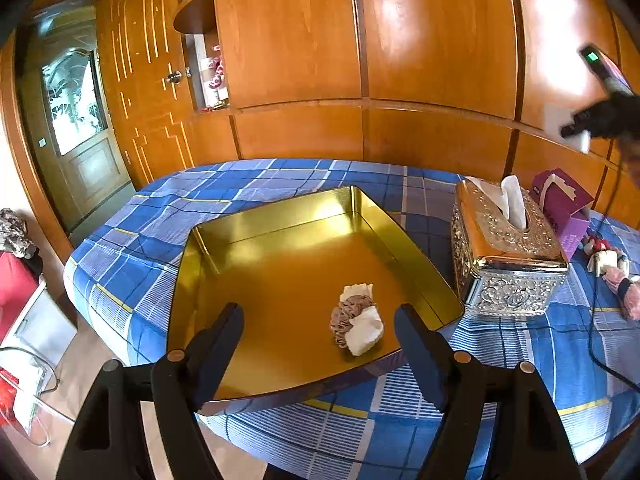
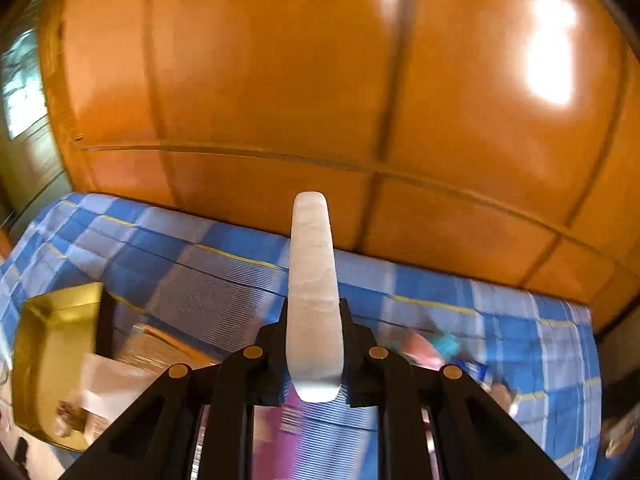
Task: Organize soft objects
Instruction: 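Carry the white towel roll to the gold tray and release it with the right gripper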
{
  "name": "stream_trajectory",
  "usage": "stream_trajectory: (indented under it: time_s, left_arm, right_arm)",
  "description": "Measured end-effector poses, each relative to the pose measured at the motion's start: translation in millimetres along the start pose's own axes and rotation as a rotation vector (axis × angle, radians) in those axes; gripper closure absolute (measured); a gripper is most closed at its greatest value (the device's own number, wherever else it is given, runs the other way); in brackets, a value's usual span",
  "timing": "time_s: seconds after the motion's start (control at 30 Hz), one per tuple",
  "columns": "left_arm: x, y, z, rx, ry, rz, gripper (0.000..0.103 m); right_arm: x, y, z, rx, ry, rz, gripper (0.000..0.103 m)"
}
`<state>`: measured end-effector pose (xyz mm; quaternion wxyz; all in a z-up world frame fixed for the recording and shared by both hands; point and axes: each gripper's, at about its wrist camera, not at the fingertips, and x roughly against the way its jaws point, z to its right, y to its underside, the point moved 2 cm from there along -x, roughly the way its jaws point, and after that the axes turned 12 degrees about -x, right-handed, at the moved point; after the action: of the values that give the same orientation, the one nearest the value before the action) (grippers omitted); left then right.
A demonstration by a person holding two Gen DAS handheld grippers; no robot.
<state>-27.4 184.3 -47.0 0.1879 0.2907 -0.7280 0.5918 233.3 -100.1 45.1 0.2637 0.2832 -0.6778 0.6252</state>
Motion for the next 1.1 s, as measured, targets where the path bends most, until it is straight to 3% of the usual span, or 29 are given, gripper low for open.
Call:
stream_trajectory:
  time_s: [0.2, 0.5, 0.8, 0.93, 1.1]
  left_arm:
    - [6, -1, -7, 0.005, -0.016, 0.014, 0.025]
    - [11, 0, -20, 0.024, -0.033, 0.023, 0.025]
    - [13, 3, -31, 0.049, -0.052, 0.032, 0.025]
    - [14, 3, -34, 0.056, -0.061, 0.035, 0.025]
    - [16, 3, -38, 0.065, -0.076, 0.042, 0.025]
  right_arm:
    - [-4, 10, -101, 0.132, -0.152, -0.044, 0.086]
    - [-10, 70, -219, 0.31, -0.368, -0.17, 0.086]
    - [-20, 138, -292, 0.44, -0.529, -0.321, 0.086]
    - [-28, 157, -310, 0.466, -0.546, -0.368, 0.085]
    - [-45, 176, -316, 0.46, -0.499, -0.395, 0.085]
